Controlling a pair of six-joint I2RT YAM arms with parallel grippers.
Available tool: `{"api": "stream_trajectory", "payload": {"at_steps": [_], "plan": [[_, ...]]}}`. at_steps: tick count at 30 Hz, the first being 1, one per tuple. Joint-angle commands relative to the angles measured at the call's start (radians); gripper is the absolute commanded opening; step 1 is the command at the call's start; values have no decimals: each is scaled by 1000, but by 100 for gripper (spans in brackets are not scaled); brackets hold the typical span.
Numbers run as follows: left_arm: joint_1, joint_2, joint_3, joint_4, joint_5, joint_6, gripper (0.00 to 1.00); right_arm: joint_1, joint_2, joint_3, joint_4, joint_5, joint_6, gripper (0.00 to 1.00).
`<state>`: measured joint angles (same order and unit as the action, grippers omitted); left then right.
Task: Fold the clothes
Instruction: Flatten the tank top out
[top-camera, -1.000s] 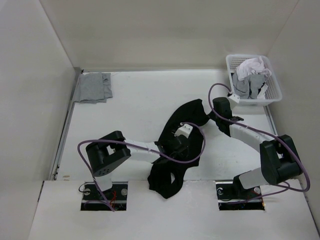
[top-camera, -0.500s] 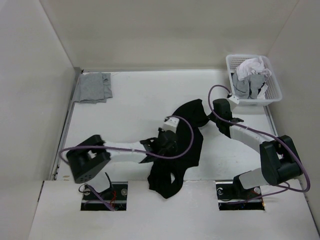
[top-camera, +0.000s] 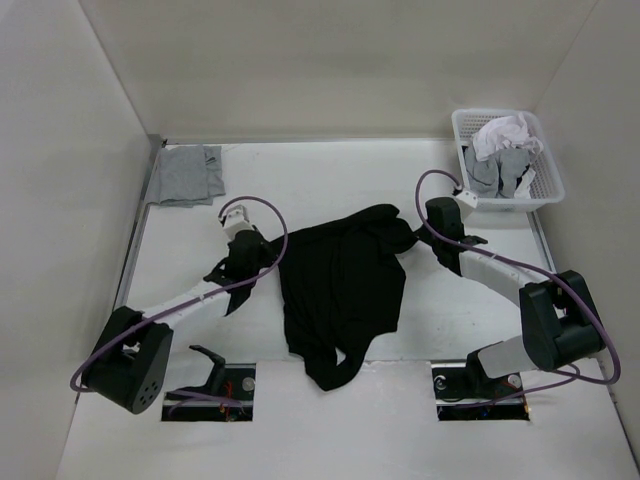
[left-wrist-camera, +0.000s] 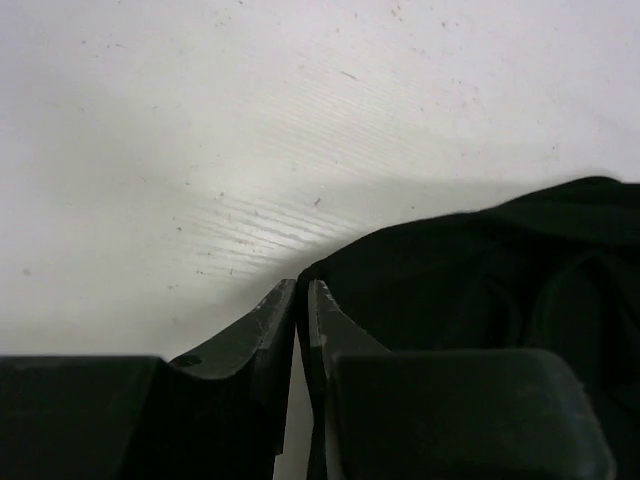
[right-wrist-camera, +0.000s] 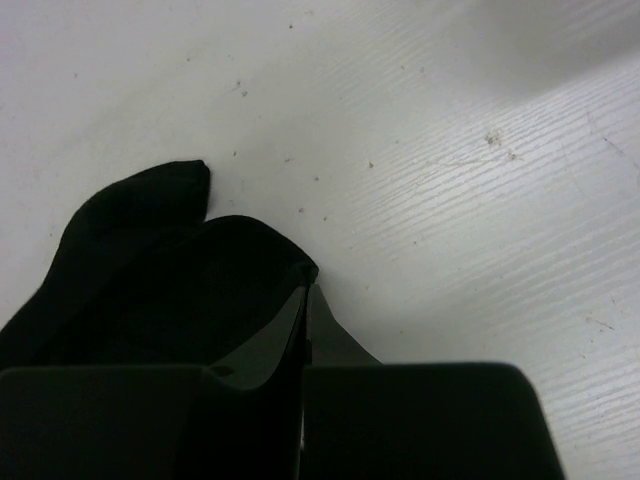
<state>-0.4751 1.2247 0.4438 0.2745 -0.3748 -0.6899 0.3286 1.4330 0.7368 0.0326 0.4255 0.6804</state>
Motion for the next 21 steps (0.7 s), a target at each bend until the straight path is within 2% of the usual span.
{"api": "stream_trajectory", "payload": {"at_steps": [1, 6, 10, 14, 18, 21], "plan": [[33, 2, 10, 113, 86, -71, 9, 7, -25, 27, 43, -8, -24, 0], [20, -8, 81, 137, 83, -68, 8, 10, -68, 38, 59, -14, -61, 0], [34, -14, 124, 134, 68, -71, 8, 13, -97, 122, 61, -36, -102, 0], [54, 38, 235, 147, 71, -112, 7, 16, -74, 347, 43, -91, -189, 0], [92, 104, 505, 161, 111, -123, 6, 62, -94, 686, -54, -108, -292, 0], [114, 70, 650, 175, 126, -85, 6, 147, -181, 823, -63, -143, -390, 0]]}}
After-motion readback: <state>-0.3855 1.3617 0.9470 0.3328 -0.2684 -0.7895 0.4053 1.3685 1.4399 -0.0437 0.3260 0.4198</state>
